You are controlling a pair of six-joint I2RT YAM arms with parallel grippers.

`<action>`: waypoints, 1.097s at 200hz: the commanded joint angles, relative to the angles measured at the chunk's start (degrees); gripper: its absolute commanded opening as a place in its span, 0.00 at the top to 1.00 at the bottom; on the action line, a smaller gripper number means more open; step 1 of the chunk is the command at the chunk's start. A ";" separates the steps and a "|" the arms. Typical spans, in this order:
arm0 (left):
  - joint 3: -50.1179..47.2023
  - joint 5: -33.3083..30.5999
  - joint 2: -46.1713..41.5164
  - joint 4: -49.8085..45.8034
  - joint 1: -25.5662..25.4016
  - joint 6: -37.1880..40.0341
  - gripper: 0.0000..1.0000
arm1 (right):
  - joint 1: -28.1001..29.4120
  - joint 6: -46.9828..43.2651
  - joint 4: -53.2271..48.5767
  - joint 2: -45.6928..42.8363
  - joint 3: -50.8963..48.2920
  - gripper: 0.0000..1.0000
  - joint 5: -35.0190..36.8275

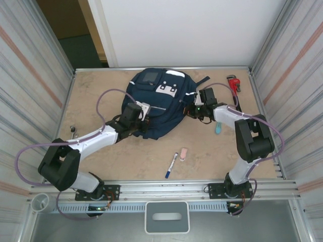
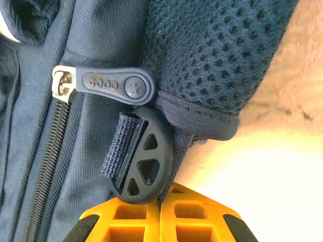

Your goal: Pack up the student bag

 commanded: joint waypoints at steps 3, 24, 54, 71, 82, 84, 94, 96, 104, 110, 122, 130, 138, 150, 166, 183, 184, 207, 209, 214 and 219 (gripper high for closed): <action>1.75 3.11 -1.77 -0.94 -0.02 -1.75 1.00 | -2.52 -1.49 -0.67 4.85 8.50 1.00 1.69; 5.37 5.11 -0.11 -0.75 -2.21 -2.17 1.00 | -2.46 -1.63 -3.56 8.73 14.98 1.00 0.74; 10.29 7.58 3.56 0.22 -6.06 -3.08 1.00 | -3.53 -3.54 -10.19 11.07 21.53 0.89 3.15; 12.49 7.48 5.75 0.74 -7.26 -3.90 1.00 | -4.63 -3.17 -9.93 7.73 18.57 0.69 2.94; 13.68 6.57 6.94 0.67 -7.60 -4.50 1.00 | -5.08 -2.06 -8.17 3.73 14.06 0.58 2.09; 13.89 6.51 7.08 0.66 -7.63 -4.55 1.00 | -5.10 -1.81 -7.77 2.94 13.07 0.57 1.91; 14.64 6.42 7.94 0.94 -7.73 -5.02 1.00 | -5.15 -0.73 -6.05 -1.08 8.22 0.50 0.89; 14.74 6.40 8.10 1.01 -7.73 -5.07 1.00 | -5.05 -0.49 -5.77 -1.89 7.26 0.49 0.58; 15.07 6.63 8.53 1.44 -7.82 -5.26 1.00 | -4.87 0.59 -4.32 -5.05 3.11 0.46 -0.78; 15.26 6.86 8.89 1.72 -7.92 -5.37 1.00 | -4.49 1.64 -2.72 -7.48 -0.20 0.43 -1.88; 15.62 7.15 9.46 1.95 -8.17 -5.35 1.00 | -3.09 3.46 0.64 -11.84 -6.18 0.38 -3.83; 15.93 7.32 9.88 1.92 -8.34 -5.27 1.00 | -1.65 3.79 1.73 -14.14 -9.14 0.34 -4.50; 16.14 7.38 10.25 1.77 -8.44 -5.18 1.00 | 0.04 3.76 1.97 -15.98 -11.29 0.30 -4.39; 16.25 7.34 10.55 1.74 -8.51 -5.22 1.00 | 2.73 4.02 3.08 -18.15 -13.95 0.28 -3.66; 16.16 7.26 10.73 1.63 -8.61 -5.18 1.00 | 6.14 4.94 5.12 -18.56 -15.77 0.27 -2.15; 15.82 6.91 10.56 1.89 -8.61 -5.38 1.00 | 8.52 5.78 7.43 -16.58 -15.80 0.30 -1.19; 15.75 6.92 10.56 1.93 -8.66 -5.37 1.00 | 8.60 5.82 7.65 -16.41 -15.80 0.31 -1.18; 15.33 6.93 10.22 2.00 -8.78 -5.45 1.00 | 9.31 8.26 12.18 -12.76 -14.86 0.51 -2.18; 15.29 6.93 10.21 1.91 -8.85 -5.40 1.00 | 9.31 8.28 12.52 -12.50 -14.79 0.53 -2.25; 15.12 6.92 10.08 1.93 -8.81 -5.37 1.00 | 9.31 8.49 13.36 -12.01 -14.66 0.60 -2.30; 14.99 6.88 9.90 1.89 -8.87 -5.27 1.00 | 9.15 8.64 13.91 -11.65 -14.57 0.66 -2.33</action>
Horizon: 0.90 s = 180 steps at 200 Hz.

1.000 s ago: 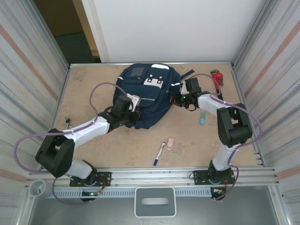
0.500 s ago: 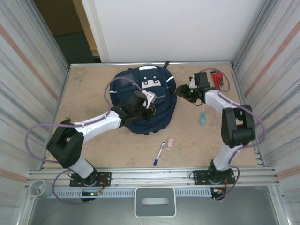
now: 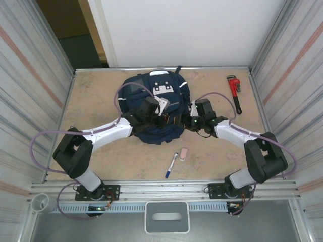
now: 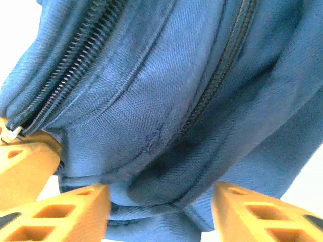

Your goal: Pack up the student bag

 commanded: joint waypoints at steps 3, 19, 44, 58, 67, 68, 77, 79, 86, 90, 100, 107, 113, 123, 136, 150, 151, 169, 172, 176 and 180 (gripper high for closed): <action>1.03 1.04 -0.66 2.17 -0.93 -0.29 1.00 | -0.19 2.75 6.56 3.24 0.84 0.69 0.38; -0.09 0.20 -1.74 2.01 -0.94 0.11 1.00 | -1.36 2.85 6.32 3.27 0.93 0.88 1.05; -2.87 -1.97 -4.59 1.55 -0.42 1.88 1.00 | -4.81 0.57 1.87 1.51 1.10 0.99 2.54; -5.10 -1.93 -6.45 1.21 0.85 2.90 1.00 | -7.05 -1.69 -1.33 -0.21 1.49 1.00 3.73; -6.60 -1.51 -7.59 0.90 2.18 3.06 1.00 | -8.40 -3.41 -3.56 -1.20 2.10 1.00 4.75; -6.82 -1.40 -7.71 0.85 2.36 3.08 1.00 | -8.52 -3.61 -3.94 -1.31 2.22 1.00 4.92; -8.54 -0.71 -8.94 0.82 3.81 3.06 1.00 | -9.81 -5.29 -6.08 -1.96 3.13 1.00 5.47; -8.94 -0.57 -9.16 0.81 4.19 3.02 1.00 | -10.03 -5.60 -6.56 -2.00 3.26 1.00 5.51; -10.22 0.06 -10.09 0.81 5.43 2.91 1.00 | -11.02 -6.47 -7.91 -1.93 4.31 1.00 5.29; -10.91 0.39 -10.52 0.82 5.99 2.93 1.00 | -11.43 -6.95 -8.54 -1.71 5.00 1.00 4.84; -12.28 1.39 -11.47 0.73 7.24 2.88 1.00 | -12.42 -7.54 -9.81 -0.62 6.82 1.00 3.86; -12.96 2.10 -11.97 0.63 7.78 3.05 1.00 | -12.94 -7.58 -10.10 0.26 8.11 1.00 3.24; -13.29 2.64 -12.28 0.53 7.92 3.38 1.00 | -13.18 -7.74 -10.19 1.11 9.32 1.00 2.90; -13.62 4.35 -12.65 0.29 7.94 3.99 1.00 | -13.68 -8.05 -10.72 2.79 11.68 1.00 2.77; -13.83 8.22 -12.99 0.91 7.88 4.34 1.00 | -14.49 -8.36 -12.28 5.53 15.49 1.00 2.74; -14.06 13.33 -13.19 2.81 7.20 4.61 1.00 | -15.27 -8.45 -13.43 8.70 19.62 1.00 2.33; -14.06 13.63 -13.19 2.95 7.12 4.60 1.00 | -15.34 -8.45 -13.53 8.91 19.90 1.00 2.35; -13.48 17.12 -12.98 5.31 5.30 4.65 1.00 | -15.58 -8.95 -15.55 12.69 25.08 1.00 2.78; -13.31 17.52 -12.87 5.82 5.02 4.56 1.00 | -15.58 -9.12 -16.06 13.27 25.89 1.00 2.86; -13.05 17.86 -12.69 6.36 4.58 4.32 1.00 | -15.62 -9.36 -16.54 13.89 26.83 0.99 3.08; -12.68 18.12 -12.47 6.92 4.23 4.12 1.00 | -15.59 -9.53 -17.16 14.45 27.64 0.98 3.29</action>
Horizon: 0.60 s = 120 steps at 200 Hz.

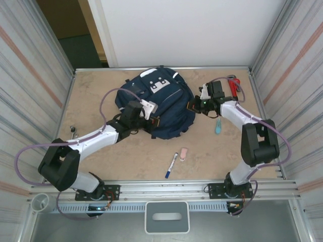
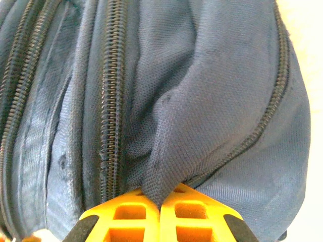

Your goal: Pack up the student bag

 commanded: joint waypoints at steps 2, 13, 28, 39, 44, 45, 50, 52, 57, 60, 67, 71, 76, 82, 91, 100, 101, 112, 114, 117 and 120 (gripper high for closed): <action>0.23 7.38 -1.82 0.83 -2.20 0.69 1.00 | -2.51 -2.46 -0.52 3.39 6.88 0.98 6.62; 1.49 6.64 -0.85 1.35 -3.12 -0.27 1.00 | -2.65 -2.76 -1.38 3.55 7.67 0.94 6.74; 3.69 4.92 0.85 1.05 -3.84 -1.14 1.00 | -2.60 -2.69 -0.97 1.56 5.64 0.82 6.66; 5.11 3.49 2.11 0.76 -4.27 -1.82 1.00 | -2.33 -2.40 -0.50 -0.86 2.62 0.70 6.65; 5.63 2.87 2.72 0.63 -4.40 -1.98 1.00 | -2.02 -2.09 -0.24 -2.22 0.82 0.65 6.55; 5.73 2.81 2.85 0.59 -4.39 -2.05 1.00 | -1.98 -1.99 -0.09 -2.49 0.45 0.64 6.55; 6.17 2.36 3.35 0.56 -4.54 -2.16 1.00 | -1.67 -1.55 0.44 -3.92 -1.67 0.59 6.38; 6.35 2.28 3.44 0.60 -4.57 -2.23 1.00 | -1.50 -1.31 0.75 -4.47 -2.56 0.58 6.32; 6.64 2.05 4.02 0.67 -4.59 -2.38 1.00 | -1.11 -0.91 1.50 -5.94 -4.82 0.53 6.19; 6.88 1.99 4.18 0.65 -4.68 -2.46 1.00 | -0.86 -0.67 1.78 -6.75 -6.11 0.51 6.28; 7.20 1.92 4.65 0.73 -4.81 -2.41 1.00 | -0.13 0.07 2.39 -8.63 -8.99 0.47 6.59; 7.31 1.96 4.84 0.85 -4.88 -2.42 1.00 | 0.24 0.42 2.73 -9.31 -10.18 0.45 6.75; 7.40 1.97 5.05 1.10 -4.95 -2.42 1.00 | 0.84 1.11 3.41 -10.44 -12.12 0.43 6.80; 7.56 1.97 5.23 1.17 -5.06 -2.40 1.00 | 1.63 2.14 4.78 -11.57 -14.29 0.41 6.72; 7.75 1.89 5.50 1.08 -5.25 -2.23 1.00 | 2.90 3.52 7.22 -12.88 -16.95 0.39 5.84; 7.76 1.56 5.68 0.95 -5.43 -2.05 1.00 | 4.11 4.58 9.11 -13.61 -18.33 0.38 5.46; 7.76 1.50 5.69 0.97 -5.48 -2.09 1.00 | 4.29 4.64 9.24 -13.63 -18.40 0.38 5.44; 7.76 1.00 5.91 0.67 -5.69 -1.88 1.00 | 6.36 4.89 9.73 -13.60 -18.18 0.38 6.01; 7.76 0.89 5.95 0.60 -5.70 -1.87 1.00 | 6.70 4.87 9.71 -13.53 -18.02 0.38 6.27; 7.76 0.76 5.94 0.56 -5.70 -1.91 1.00 | 7.28 4.79 9.46 -13.44 -17.71 0.38 6.77; 7.76 0.65 6.03 0.44 -5.70 -1.92 1.00 | 7.95 4.64 9.28 -13.28 -17.42 0.38 7.33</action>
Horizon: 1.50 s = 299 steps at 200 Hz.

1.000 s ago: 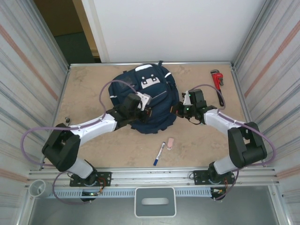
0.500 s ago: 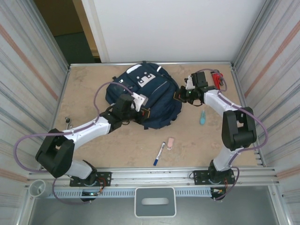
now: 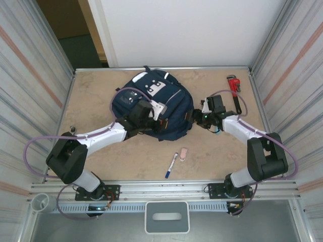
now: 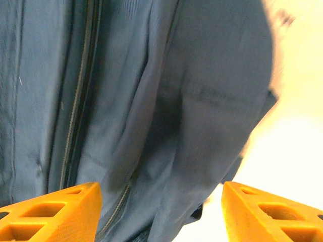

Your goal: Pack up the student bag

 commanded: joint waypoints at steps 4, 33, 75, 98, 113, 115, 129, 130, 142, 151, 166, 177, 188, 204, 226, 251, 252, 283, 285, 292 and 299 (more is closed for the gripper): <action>2.48 0.77 0.25 1.87 -1.20 0.51 1.00 | 4.12 2.01 3.89 -0.79 1.10 0.38 2.21; 1.90 -0.48 -0.42 1.36 -1.46 0.65 1.00 | 7.43 0.65 1.91 3.90 3.91 0.46 7.17; 1.01 -2.52 -2.42 -0.36 -1.57 1.94 1.00 | 7.15 -2.27 0.12 7.32 5.91 0.88 12.96; -0.56 -4.99 -4.61 -2.28 -0.80 4.39 1.00 | 5.06 -3.63 -0.74 5.44 5.35 1.00 14.04; -2.79 -5.87 -6.20 -3.17 0.72 5.60 1.00 | 2.45 -4.02 -0.84 3.56 4.58 1.00 13.21; -3.20 -6.01 -6.48 -3.21 1.02 5.73 1.00 | 2.10 -4.10 -0.83 3.30 4.43 1.00 13.11; -6.20 -7.11 -7.83 -2.99 3.28 5.92 1.00 | -0.02 -4.61 -1.07 1.87 4.02 1.00 12.38; -6.39 -7.21 -7.92 -2.95 3.46 5.96 1.00 | -0.19 -4.63 -1.10 1.78 4.01 1.00 12.32; -8.37 -7.89 -8.82 -2.68 5.56 5.89 1.00 | -1.19 -4.96 -0.91 1.35 3.91 1.00 11.79; -9.32 -7.85 -9.50 -2.62 6.81 5.81 1.00 | -1.41 -5.05 -0.86 1.65 4.08 1.00 11.41; -10.01 -8.18 -10.64 -2.95 8.16 5.94 1.00 | -1.57 -5.10 -0.79 2.28 4.35 1.00 11.22; -10.52 -8.99 -11.50 -3.26 8.78 6.01 1.00 | -1.72 -5.01 -0.76 2.50 4.53 1.00 11.21; -11.10 -9.73 -12.33 -3.43 9.04 5.83 1.00 | -2.01 -4.76 -0.57 2.53 4.56 1.00 11.21; -12.06 -8.84 -13.14 -3.22 9.09 5.57 1.00 | -2.12 -4.48 -0.33 2.46 4.53 1.00 11.23; -12.67 -13.13 -12.57 -3.01 9.47 4.49 1.00 | -2.10 -4.79 0.87 2.89 4.37 1.00 9.56; -8.43 -20.62 -7.56 -7.56 10.58 2.89 1.00 | -2.05 -6.85 1.38 4.31 4.68 1.00 6.14; -8.17 -20.82 -7.43 -7.83 10.58 2.95 1.00 | -2.04 -6.98 1.32 4.36 4.69 1.00 6.04; -5.47 -23.76 -5.98 -10.32 8.94 3.56 0.65 | -1.88 -9.31 0.29 4.06 4.73 1.00 2.00; -5.65 -23.86 -6.40 -9.97 8.63 3.66 0.63 | -1.86 -9.45 0.33 3.97 4.71 0.99 1.70; -6.41 -24.53 -7.97 -8.57 7.49 4.03 0.54 | -1.60 -9.84 0.13 3.45 4.46 0.97 0.67; -7.12 -25.13 -9.85 -6.92 6.15 4.64 0.47 | -1.21 -10.34 -0.02 2.88 4.25 0.94 -0.26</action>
